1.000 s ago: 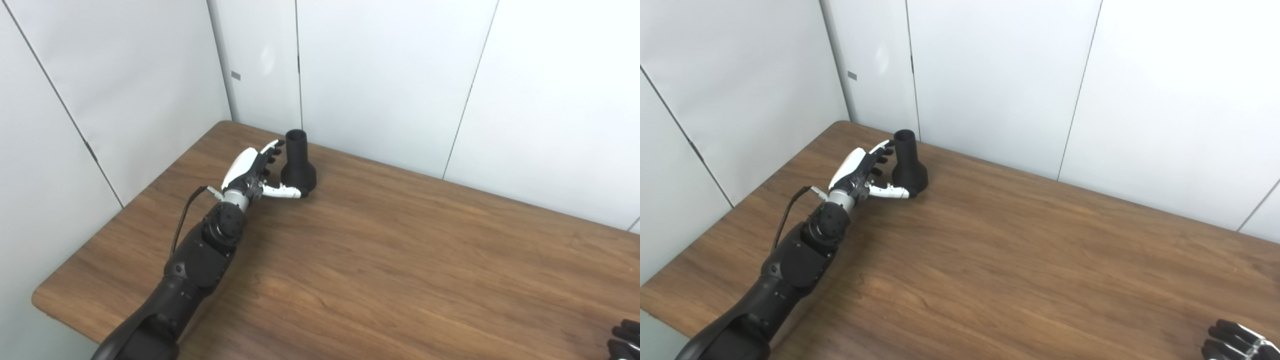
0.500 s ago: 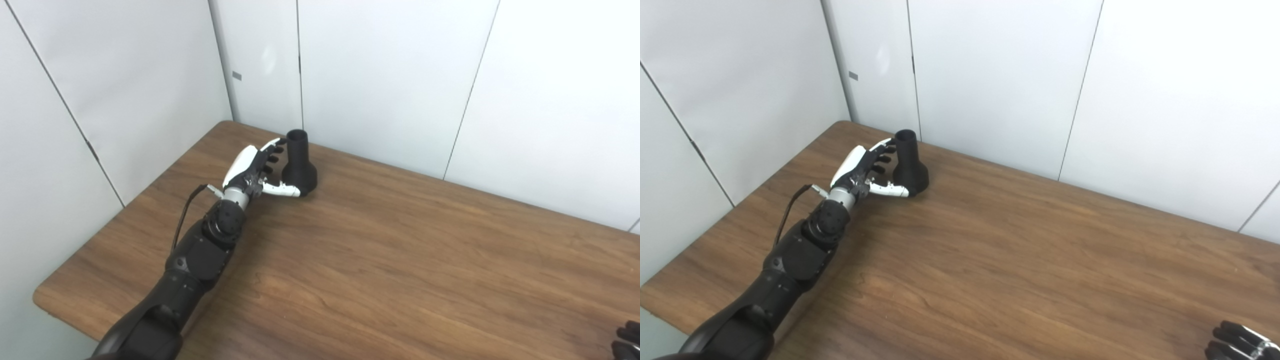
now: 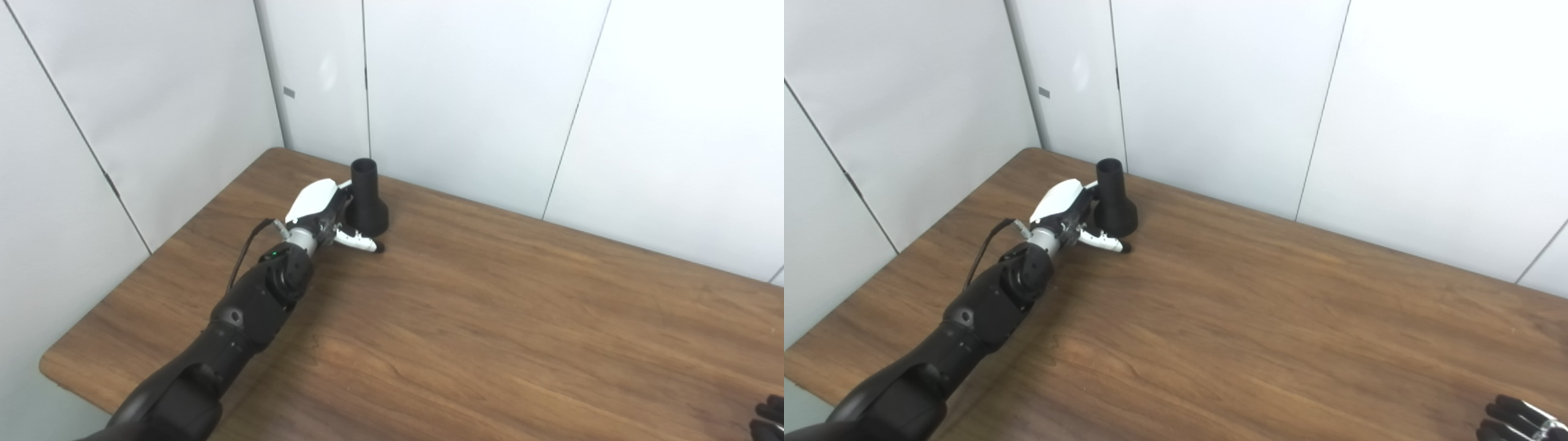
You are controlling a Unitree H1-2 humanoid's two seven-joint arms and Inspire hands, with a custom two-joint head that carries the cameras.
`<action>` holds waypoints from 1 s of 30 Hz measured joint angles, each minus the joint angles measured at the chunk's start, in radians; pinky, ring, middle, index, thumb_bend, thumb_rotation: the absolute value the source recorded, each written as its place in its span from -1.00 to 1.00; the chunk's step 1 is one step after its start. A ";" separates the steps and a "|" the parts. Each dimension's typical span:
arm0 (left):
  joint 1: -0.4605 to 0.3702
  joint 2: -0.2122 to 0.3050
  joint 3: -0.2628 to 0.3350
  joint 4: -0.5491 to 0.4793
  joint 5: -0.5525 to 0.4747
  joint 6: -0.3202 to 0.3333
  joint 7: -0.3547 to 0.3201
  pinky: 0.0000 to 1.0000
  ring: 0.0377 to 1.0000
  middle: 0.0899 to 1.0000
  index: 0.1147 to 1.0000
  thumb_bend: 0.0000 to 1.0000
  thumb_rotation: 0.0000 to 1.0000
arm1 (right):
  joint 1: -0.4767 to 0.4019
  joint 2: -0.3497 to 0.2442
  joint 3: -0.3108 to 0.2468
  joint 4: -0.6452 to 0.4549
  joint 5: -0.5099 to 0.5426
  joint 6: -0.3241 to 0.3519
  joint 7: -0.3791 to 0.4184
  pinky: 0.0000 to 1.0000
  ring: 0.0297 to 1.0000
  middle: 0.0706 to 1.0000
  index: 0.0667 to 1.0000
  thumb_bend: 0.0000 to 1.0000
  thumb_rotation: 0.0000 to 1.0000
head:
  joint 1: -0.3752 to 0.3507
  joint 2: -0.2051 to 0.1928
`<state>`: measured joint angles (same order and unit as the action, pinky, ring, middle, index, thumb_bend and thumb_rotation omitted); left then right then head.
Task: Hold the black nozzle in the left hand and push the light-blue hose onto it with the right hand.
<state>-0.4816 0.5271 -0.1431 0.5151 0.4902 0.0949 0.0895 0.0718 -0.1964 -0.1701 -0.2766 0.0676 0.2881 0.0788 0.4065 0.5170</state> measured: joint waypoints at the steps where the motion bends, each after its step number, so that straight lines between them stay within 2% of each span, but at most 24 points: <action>1: -0.002 0.000 -0.003 0.000 0.003 0.007 0.000 0.51 0.62 0.61 0.65 1.00 -0.64 | 0.001 0.000 0.000 -0.003 -0.001 0.004 0.000 0.19 0.31 0.32 0.28 -0.58 -1.00 | -0.002 0.000; 5: -0.007 0.000 -0.009 0.004 0.022 0.013 0.000 0.50 0.60 0.60 0.62 1.00 -0.62 | 0.005 0.000 0.000 -0.011 -0.003 0.011 -0.001 0.19 0.29 0.29 0.27 -0.57 -1.00 | -0.002 0.002; 9: -0.021 -0.001 -0.009 0.058 0.023 -0.030 0.026 0.49 0.58 0.57 0.57 1.00 -0.58 | 0.005 0.000 0.000 -0.012 -0.005 0.011 0.000 0.17 0.28 0.28 0.25 -0.57 -1.00 | -0.002 0.002; 13: -0.021 -0.001 -0.010 0.058 0.027 -0.031 0.030 0.47 0.57 0.55 0.54 1.00 -0.62 | 0.005 0.000 0.001 -0.012 -0.013 0.011 0.000 0.18 0.29 0.29 0.26 -0.57 -1.00 | -0.006 0.003; 24: 0.003 0.000 -0.027 0.035 0.047 -0.030 0.052 0.61 0.65 0.54 0.45 1.00 -0.65 | 0.011 -0.001 0.001 -0.023 -0.023 0.013 0.000 0.15 0.28 0.29 0.27 -0.55 -1.00 | -0.020 0.008; 30: 0.018 0.014 -0.053 0.066 0.077 -0.109 0.115 0.69 0.37 0.33 0.34 0.97 -0.79 | 0.013 0.000 0.001 -0.027 -0.026 0.016 0.000 0.18 0.31 0.33 0.29 -0.54 -1.00 | -0.023 0.008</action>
<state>-0.4635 0.5408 -0.1957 0.5807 0.5673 -0.0140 0.2041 0.0843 -0.1968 -0.1689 -0.3032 0.0414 0.3038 0.0788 0.3835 0.5246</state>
